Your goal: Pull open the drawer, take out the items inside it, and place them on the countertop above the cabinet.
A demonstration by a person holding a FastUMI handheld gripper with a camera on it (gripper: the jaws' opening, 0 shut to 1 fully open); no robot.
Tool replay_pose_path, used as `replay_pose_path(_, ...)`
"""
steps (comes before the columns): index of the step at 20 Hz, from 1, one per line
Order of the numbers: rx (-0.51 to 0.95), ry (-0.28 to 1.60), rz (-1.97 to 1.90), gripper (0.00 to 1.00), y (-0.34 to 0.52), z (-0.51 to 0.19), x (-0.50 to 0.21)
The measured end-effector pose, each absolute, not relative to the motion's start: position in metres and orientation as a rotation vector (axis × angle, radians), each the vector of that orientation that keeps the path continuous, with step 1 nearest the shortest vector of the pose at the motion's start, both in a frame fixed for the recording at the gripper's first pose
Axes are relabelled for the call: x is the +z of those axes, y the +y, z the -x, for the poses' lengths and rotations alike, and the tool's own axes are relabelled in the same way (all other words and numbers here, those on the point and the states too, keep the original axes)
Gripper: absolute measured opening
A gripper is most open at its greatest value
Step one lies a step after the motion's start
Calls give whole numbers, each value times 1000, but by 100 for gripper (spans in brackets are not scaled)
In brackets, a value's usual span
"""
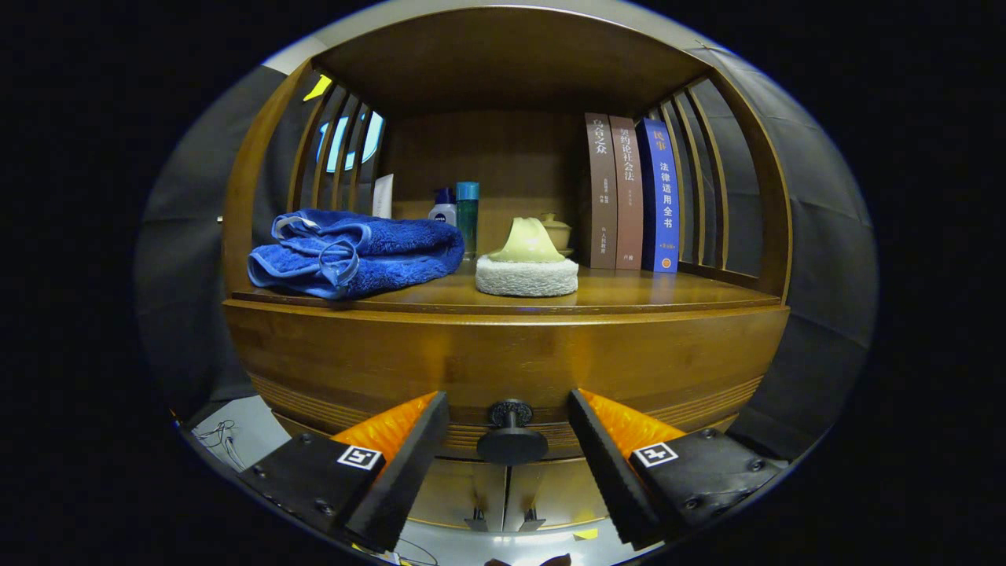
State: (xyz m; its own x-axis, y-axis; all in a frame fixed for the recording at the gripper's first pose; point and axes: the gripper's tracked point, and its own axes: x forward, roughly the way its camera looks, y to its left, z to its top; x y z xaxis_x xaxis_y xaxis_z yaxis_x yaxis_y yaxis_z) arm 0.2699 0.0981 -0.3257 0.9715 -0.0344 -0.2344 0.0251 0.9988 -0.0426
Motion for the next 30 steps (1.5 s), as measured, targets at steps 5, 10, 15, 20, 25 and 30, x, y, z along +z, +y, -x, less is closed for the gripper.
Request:
replay_pose_path(5,2,210,80,100,97,-251,-298)
replay_pose_path(10,38,166,47,100,101,-202,-239)
replay_pose_path(15,125,127,26,99,114,-145,-156)
replay_pose_path(20,185,60,9,99,123,-96,-67)
replay_pose_path(25,207,49,8,99,125,-61,-25)
replay_pose_path(30,187,30,-13,99,116,-41,-13)
